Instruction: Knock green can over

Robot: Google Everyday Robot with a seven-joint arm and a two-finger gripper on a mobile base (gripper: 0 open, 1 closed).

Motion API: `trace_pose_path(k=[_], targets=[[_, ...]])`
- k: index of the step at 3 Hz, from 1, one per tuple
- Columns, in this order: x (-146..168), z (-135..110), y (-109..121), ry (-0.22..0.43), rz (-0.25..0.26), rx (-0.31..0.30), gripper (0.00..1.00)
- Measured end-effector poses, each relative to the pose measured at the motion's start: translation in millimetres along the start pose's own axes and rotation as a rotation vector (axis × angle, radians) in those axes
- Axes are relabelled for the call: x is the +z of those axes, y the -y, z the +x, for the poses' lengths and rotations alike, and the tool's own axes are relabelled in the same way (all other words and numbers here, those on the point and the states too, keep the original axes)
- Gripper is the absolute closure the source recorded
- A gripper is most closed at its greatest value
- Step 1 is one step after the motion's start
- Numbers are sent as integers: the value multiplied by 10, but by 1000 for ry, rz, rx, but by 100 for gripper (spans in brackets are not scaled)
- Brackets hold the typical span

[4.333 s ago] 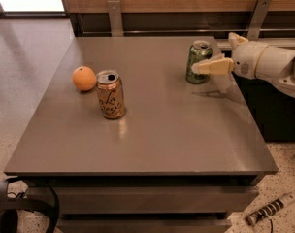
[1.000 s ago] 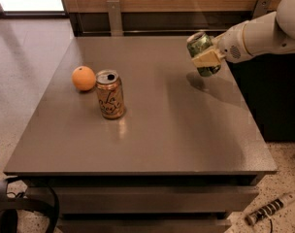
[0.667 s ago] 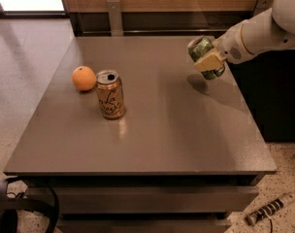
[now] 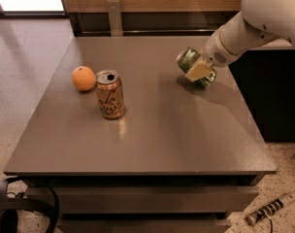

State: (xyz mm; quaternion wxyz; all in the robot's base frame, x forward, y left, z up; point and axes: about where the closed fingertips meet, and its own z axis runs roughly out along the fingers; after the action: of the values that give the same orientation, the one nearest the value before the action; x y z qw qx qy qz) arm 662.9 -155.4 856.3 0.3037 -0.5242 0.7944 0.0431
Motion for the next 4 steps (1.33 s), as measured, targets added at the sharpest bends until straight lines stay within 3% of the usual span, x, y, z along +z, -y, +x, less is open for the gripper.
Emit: trace_pose_path(k=[1, 2, 3, 4], targets=[[242, 40, -54, -32, -53, -9, 100], [233, 28, -53, -33, -55, -9, 98], [249, 25, -62, -33, -58, -10, 75], [253, 22, -65, -33, -59, -10, 44]])
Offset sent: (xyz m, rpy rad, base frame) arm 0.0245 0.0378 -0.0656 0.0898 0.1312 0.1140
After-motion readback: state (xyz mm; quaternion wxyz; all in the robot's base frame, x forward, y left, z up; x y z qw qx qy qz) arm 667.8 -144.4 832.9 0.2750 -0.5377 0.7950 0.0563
